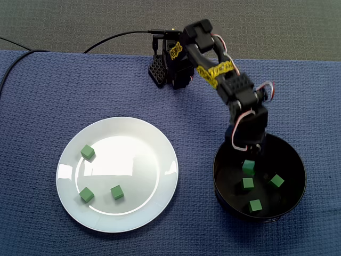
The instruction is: Pick up the items on the white plate and put them in the black container.
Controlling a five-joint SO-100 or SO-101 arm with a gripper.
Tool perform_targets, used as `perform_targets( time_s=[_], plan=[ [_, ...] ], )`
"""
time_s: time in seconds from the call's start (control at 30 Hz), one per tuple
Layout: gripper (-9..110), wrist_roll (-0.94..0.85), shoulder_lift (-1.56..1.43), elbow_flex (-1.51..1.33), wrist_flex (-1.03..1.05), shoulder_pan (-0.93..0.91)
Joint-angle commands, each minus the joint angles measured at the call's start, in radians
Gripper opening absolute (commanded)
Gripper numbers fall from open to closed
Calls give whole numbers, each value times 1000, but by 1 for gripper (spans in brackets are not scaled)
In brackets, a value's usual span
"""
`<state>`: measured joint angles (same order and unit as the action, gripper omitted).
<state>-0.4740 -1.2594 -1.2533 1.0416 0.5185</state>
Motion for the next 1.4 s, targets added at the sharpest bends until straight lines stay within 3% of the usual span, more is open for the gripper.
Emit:
perform_targets(
  time_s=[0.0, 0.23, 0.4, 0.5, 0.7, 0.87, 1.1, 1.37],
  plan=[
    [2, -3, 34, -2, -38, 0],
    [34, -46, -110, -5, 61, -6],
    [40, -249, -330, 110, 272, -106],
    [40, -273, -472, 146, 316, -304],
    [40, 25, -630, -6, 245, -868],
    [44, 181, -545, -186, 51, -1178],
    [46, 364, -344, -275, -58, -1342],
    [45, 492, -15, -64, 187, -1301]
  ],
)
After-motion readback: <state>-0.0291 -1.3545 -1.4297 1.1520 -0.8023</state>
